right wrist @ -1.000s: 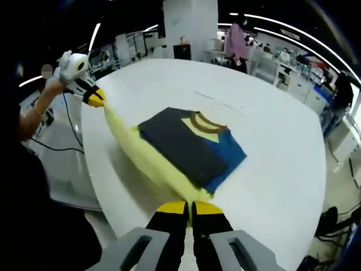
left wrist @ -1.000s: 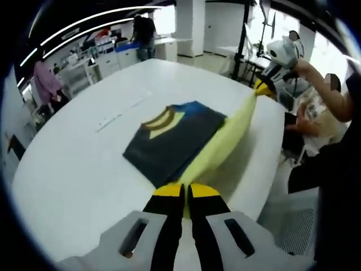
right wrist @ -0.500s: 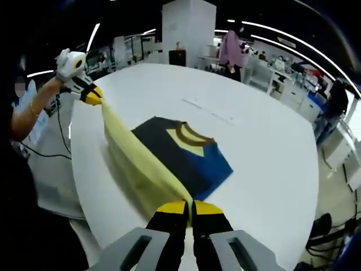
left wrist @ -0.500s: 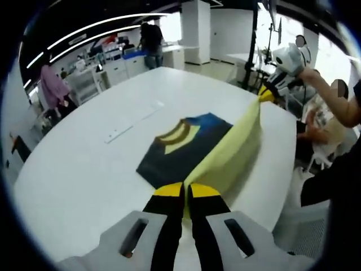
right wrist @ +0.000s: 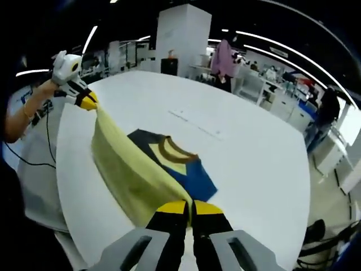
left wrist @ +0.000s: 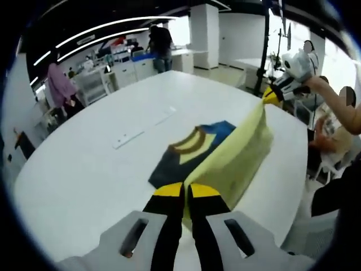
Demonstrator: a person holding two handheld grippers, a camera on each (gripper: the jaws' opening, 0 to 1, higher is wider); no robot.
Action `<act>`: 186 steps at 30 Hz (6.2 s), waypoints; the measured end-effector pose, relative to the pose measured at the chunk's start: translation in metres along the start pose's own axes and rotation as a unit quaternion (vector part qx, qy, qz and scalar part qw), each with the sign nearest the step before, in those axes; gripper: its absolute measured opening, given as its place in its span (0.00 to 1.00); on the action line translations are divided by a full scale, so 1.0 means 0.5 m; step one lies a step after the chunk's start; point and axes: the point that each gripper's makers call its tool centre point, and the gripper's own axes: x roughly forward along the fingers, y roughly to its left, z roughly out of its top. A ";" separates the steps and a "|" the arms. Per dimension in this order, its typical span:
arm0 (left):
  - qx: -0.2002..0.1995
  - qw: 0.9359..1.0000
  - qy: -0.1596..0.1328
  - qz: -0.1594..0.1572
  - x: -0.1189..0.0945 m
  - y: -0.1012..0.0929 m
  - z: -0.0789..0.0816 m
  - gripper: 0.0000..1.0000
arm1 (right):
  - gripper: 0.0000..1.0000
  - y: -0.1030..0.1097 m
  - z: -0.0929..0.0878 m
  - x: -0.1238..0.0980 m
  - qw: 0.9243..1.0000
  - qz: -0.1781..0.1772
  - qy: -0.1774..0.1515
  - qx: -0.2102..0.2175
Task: Fold the garment on the visible template until the final outline fits inside the template.
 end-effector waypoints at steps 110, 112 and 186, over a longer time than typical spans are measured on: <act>-0.225 0.970 -0.051 0.079 0.341 0.255 -0.096 0.08 | 0.12 -0.189 -0.038 0.355 0.988 -0.089 -0.003 0.128; -0.224 0.970 -0.050 0.079 0.337 0.252 -0.098 0.11 | 0.18 -0.188 -0.043 0.351 0.986 -0.087 0.002 0.146; -0.163 0.985 -0.030 -0.048 0.121 -0.009 -0.285 0.18 | 0.06 0.081 -0.250 0.115 0.985 0.091 0.029 0.141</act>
